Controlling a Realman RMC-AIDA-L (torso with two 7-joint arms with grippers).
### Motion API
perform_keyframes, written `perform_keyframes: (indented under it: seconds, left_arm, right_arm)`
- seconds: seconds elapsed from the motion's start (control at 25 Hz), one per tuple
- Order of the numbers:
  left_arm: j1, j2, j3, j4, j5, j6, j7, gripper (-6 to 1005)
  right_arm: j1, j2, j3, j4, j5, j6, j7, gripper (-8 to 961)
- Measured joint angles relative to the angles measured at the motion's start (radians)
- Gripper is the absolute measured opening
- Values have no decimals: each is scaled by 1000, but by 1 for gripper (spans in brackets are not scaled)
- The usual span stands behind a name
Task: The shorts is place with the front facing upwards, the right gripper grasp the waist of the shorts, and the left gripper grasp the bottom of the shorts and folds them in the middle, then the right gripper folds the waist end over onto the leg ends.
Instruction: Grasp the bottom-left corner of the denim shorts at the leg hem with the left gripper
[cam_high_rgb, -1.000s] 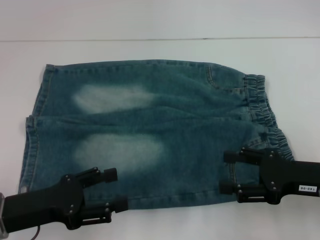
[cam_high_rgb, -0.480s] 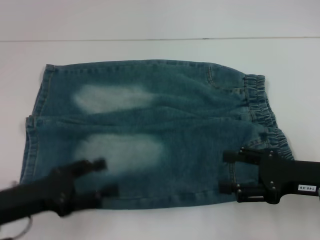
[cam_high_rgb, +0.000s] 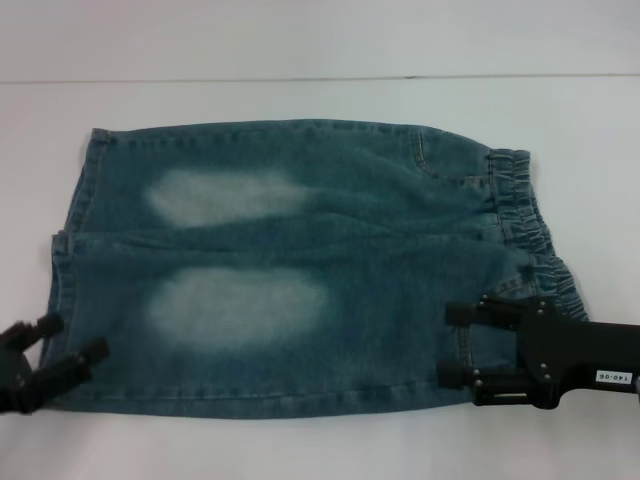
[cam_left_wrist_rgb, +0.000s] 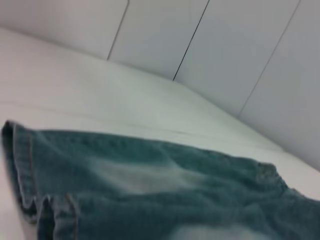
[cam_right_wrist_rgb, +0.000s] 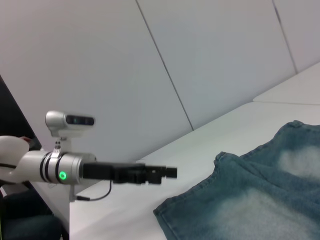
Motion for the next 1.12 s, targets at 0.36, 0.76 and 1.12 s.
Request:
perform_keyframes:
  seconds: [0.36, 0.76, 1.12]
  left_arm:
    - [52, -28, -1, 70, 34, -9, 26, 899]
    - [45, -29, 19, 78, 93, -50, 21, 899]
    - [52, -31, -29, 120, 82, -11, 25, 892]
  right_arm:
    - [2, -2, 0, 5, 0, -3, 0, 914]
    - [0, -1, -2, 5, 0, 0, 0, 914]
    - [-5, -2, -2, 5, 0, 1, 0, 914]
